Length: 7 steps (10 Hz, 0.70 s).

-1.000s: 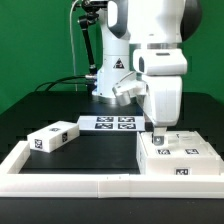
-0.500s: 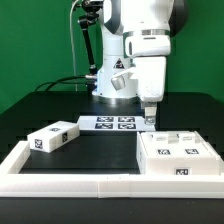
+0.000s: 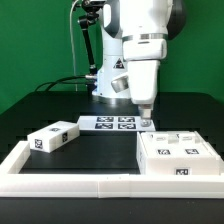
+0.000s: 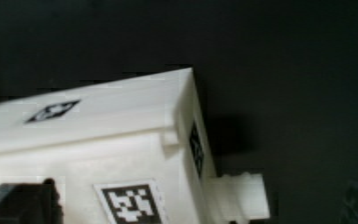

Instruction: Assemble cabinet

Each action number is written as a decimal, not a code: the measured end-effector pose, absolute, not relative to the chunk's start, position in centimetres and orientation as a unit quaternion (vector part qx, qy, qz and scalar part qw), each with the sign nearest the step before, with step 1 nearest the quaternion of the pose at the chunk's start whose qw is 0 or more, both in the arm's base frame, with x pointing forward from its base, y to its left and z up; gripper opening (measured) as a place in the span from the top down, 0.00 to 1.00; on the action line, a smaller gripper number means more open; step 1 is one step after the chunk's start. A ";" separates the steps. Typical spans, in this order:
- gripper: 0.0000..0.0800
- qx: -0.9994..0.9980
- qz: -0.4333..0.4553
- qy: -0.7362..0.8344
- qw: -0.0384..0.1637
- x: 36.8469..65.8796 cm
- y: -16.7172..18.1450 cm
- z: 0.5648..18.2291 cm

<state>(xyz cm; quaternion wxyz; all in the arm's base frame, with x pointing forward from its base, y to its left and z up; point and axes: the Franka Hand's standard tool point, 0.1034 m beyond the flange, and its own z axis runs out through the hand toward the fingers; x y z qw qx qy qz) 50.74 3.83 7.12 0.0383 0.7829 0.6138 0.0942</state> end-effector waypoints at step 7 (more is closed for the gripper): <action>0.00 0.943 0.116 0.313 -0.011 49.9 5.4 6.6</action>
Offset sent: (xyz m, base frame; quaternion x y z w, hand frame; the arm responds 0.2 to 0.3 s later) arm 0.0077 0.0077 -0.0043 -0.0047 -0.0093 0.3072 0.9516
